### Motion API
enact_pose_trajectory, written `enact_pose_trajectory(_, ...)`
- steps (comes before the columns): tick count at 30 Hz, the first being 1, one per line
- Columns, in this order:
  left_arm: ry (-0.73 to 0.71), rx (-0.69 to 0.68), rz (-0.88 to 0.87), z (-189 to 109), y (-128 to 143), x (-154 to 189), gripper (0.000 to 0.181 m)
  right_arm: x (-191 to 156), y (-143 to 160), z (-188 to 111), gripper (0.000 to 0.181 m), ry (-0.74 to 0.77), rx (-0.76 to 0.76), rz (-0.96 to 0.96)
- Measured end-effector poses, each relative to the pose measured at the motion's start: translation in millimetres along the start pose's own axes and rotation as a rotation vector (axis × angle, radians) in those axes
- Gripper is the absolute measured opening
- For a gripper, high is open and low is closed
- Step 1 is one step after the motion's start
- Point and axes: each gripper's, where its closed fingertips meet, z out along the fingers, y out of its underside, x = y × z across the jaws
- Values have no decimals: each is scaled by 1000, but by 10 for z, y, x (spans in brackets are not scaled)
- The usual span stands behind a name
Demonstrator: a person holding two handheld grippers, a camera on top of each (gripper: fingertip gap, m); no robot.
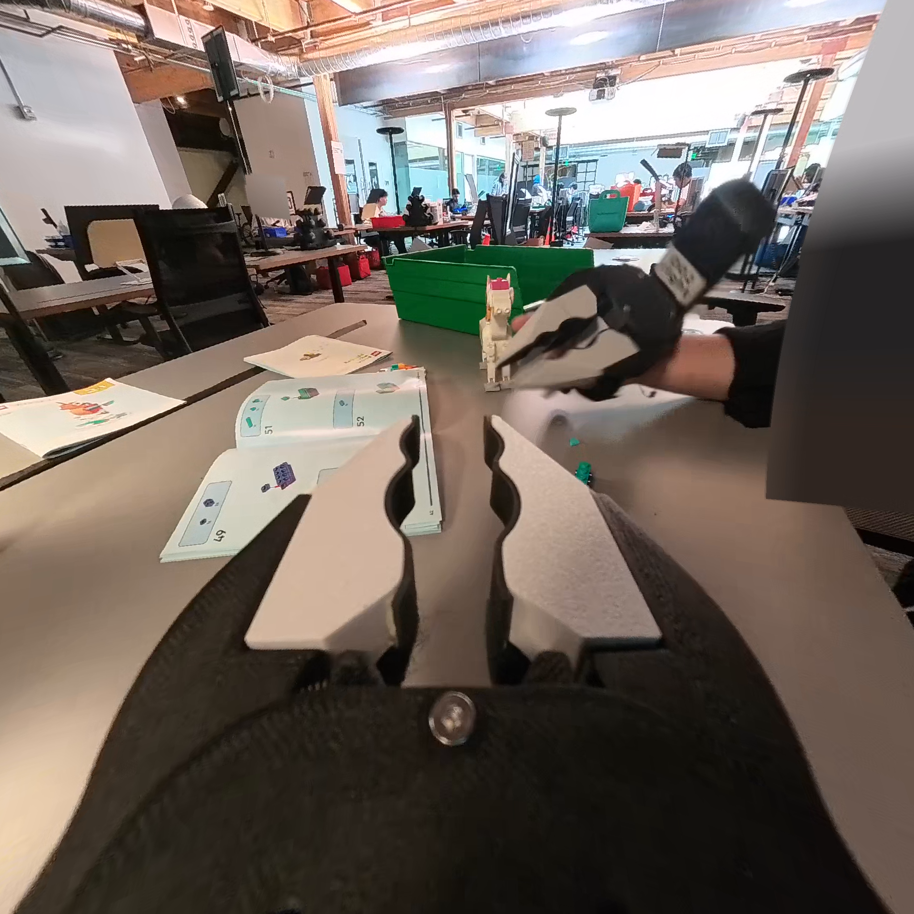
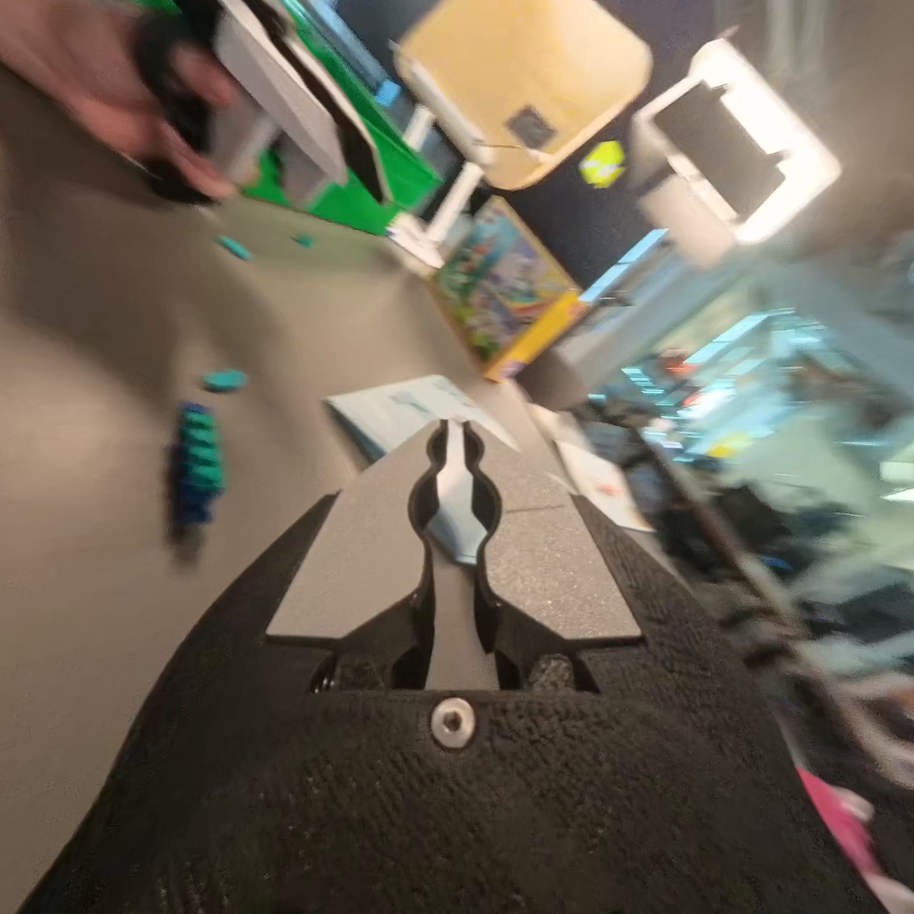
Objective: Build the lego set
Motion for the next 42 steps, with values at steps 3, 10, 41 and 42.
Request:
enact_pose_trajectory(3,5,-7,2,15,19,14,24,-261,-187,-39,28,-249,39,233)
enact_pose_trajectory(10,13,-13,-5,43,46,26,23,-919,-25,-85,31,-644,-207,376)
enact_pose_trajectory(41,248,72,-67,468,-61,507,35,-228,-655,202,9,-228,353,488)
enact_pose_trajectory(42,264,80,-85,477,-73,509,33,-243,-661,200,9,-246,353,497)
